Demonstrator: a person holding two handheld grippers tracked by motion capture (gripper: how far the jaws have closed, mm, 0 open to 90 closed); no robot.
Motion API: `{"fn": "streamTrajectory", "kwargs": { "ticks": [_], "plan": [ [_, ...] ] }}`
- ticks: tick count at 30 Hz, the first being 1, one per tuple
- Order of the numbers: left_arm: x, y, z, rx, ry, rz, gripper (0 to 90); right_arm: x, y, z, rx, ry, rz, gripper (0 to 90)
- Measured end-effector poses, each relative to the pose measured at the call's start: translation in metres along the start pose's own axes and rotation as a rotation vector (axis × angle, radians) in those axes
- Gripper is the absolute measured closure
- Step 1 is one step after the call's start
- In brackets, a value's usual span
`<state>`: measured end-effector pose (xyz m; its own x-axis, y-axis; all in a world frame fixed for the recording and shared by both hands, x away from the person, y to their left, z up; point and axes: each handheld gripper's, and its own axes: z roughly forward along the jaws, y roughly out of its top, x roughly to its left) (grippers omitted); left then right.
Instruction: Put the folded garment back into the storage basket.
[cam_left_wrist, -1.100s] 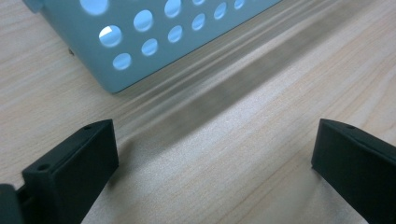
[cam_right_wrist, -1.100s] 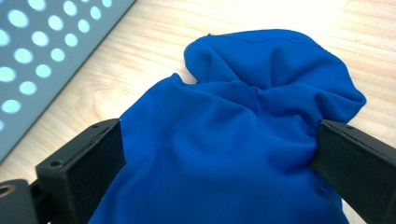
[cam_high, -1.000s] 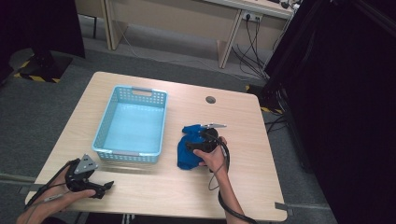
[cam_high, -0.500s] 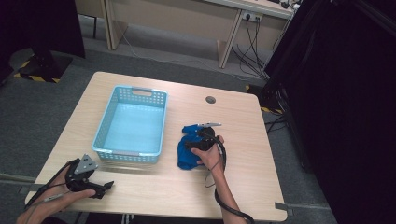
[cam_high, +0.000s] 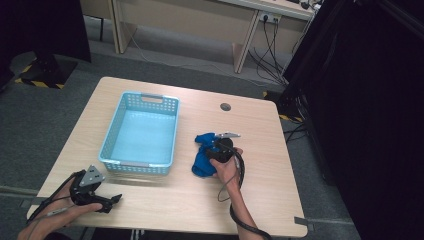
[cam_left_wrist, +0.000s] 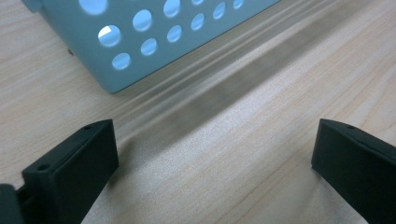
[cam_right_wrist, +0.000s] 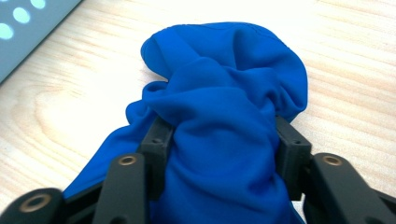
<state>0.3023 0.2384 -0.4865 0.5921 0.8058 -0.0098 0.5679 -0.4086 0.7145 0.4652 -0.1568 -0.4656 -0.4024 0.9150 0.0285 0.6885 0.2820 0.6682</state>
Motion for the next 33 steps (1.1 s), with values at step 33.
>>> {"fn": "streamTrajectory", "kwargs": {
  "ticks": [33],
  "plan": [
    [0.000,0.000,0.000,0.000,-0.001,0.001,0.0,0.006,0.028,-0.048,-0.121,0.089,0.027,56.0]
  ]
}}
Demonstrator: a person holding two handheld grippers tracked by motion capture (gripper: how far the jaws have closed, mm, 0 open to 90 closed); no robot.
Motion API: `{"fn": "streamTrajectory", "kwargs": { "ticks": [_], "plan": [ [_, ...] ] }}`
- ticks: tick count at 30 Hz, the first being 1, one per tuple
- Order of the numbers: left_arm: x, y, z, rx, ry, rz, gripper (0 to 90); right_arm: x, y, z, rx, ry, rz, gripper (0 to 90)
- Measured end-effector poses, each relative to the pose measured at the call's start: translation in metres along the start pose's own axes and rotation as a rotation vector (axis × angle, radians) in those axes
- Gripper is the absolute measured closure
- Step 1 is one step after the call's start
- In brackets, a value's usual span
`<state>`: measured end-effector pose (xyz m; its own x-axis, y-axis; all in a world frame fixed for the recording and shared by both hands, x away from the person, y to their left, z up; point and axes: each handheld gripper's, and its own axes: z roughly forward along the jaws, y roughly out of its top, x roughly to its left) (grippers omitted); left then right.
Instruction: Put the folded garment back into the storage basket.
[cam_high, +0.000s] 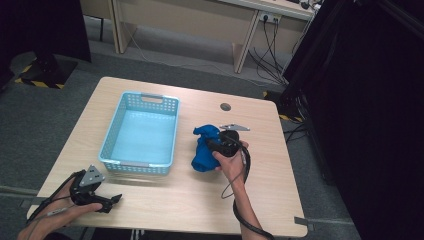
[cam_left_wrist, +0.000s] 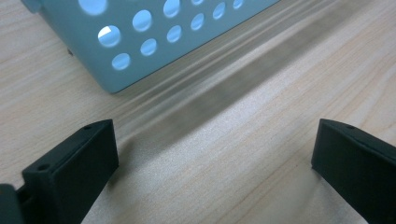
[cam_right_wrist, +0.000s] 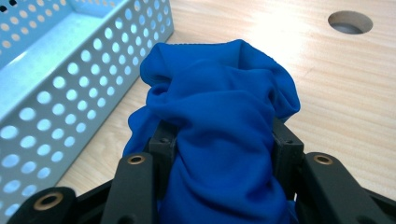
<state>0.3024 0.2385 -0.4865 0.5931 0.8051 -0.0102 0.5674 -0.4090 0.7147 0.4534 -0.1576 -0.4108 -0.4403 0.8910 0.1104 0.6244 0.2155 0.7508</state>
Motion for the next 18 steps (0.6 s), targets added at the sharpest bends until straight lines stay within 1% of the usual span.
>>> {"fn": "streamTrajectory", "kwargs": {
  "ticks": [7,18],
  "plan": [
    [0.000,0.000,0.000,0.000,0.000,0.000,0.0,0.005,0.010,-0.006,-0.010,0.017,-0.004,56.0],
    [0.000,0.000,0.000,-0.002,0.000,-0.003,0.0,0.017,0.033,-0.015,-0.034,0.033,-0.022,55.9]
  ]
}}
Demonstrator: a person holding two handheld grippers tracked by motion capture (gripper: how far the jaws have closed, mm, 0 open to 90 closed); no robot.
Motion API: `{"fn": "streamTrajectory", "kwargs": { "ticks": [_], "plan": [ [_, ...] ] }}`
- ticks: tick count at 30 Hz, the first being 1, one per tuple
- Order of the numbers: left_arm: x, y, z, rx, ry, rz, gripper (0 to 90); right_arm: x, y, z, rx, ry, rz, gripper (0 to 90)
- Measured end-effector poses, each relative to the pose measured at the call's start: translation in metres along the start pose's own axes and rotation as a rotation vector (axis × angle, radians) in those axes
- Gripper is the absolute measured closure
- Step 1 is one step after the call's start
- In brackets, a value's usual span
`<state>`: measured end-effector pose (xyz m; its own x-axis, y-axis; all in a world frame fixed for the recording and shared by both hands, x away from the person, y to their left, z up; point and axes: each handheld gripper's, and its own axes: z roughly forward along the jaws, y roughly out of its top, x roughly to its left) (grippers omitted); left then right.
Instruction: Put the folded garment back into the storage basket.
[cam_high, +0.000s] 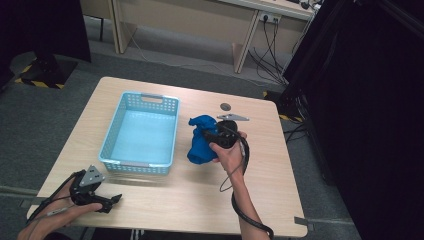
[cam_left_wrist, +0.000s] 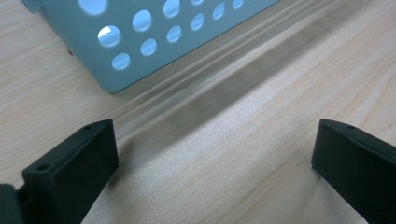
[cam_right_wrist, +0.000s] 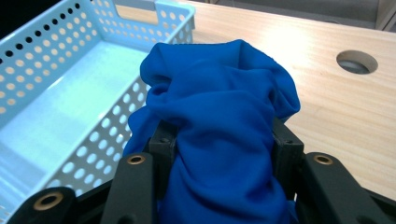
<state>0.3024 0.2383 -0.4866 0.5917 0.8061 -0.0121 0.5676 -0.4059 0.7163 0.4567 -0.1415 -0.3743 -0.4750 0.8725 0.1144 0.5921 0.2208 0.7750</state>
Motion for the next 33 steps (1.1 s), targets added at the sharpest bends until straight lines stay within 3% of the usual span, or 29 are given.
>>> {"fn": "streamTrajectory", "kwargs": {
  "ticks": [33],
  "plan": [
    [0.000,0.000,0.000,0.002,-0.001,0.000,0.0,0.034,0.047,-0.007,-0.029,0.049,-0.037,55.9]
  ]
}}
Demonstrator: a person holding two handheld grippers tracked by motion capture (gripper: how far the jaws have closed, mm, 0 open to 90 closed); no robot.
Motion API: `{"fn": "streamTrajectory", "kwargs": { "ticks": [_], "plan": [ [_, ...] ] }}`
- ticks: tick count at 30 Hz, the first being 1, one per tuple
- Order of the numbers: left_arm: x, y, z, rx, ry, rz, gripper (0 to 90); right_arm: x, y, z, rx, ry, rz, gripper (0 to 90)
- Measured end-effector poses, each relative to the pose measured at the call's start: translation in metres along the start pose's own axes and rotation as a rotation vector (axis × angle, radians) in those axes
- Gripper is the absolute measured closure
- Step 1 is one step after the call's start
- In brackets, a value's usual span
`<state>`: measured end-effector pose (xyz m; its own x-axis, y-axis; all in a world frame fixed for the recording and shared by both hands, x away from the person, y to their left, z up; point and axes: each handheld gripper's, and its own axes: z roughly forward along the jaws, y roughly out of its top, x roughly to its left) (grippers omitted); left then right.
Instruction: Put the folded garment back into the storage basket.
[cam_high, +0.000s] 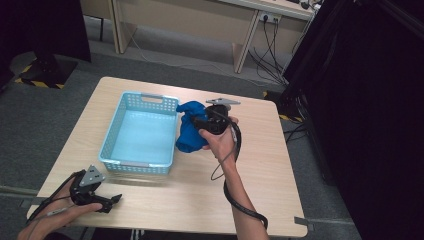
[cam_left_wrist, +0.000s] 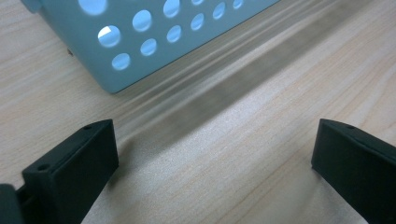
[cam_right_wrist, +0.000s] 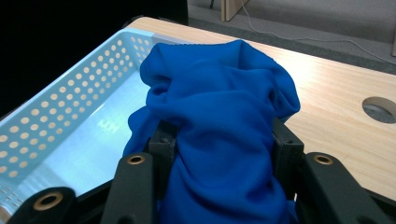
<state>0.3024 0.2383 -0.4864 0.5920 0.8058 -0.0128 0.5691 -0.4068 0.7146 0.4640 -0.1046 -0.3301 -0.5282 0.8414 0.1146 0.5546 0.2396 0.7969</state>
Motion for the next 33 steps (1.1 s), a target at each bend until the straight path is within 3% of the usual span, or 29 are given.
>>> {"fn": "streamTrajectory", "kwargs": {
  "ticks": [11,33],
  "plan": [
    [0.000,0.000,0.000,0.000,0.000,0.000,0.0,0.015,0.010,0.007,0.009,0.024,-0.017,55.9],
    [0.000,0.000,0.000,0.001,0.000,0.000,0.0,0.064,0.031,0.036,0.040,0.078,-0.062,55.9]
  ]
}}
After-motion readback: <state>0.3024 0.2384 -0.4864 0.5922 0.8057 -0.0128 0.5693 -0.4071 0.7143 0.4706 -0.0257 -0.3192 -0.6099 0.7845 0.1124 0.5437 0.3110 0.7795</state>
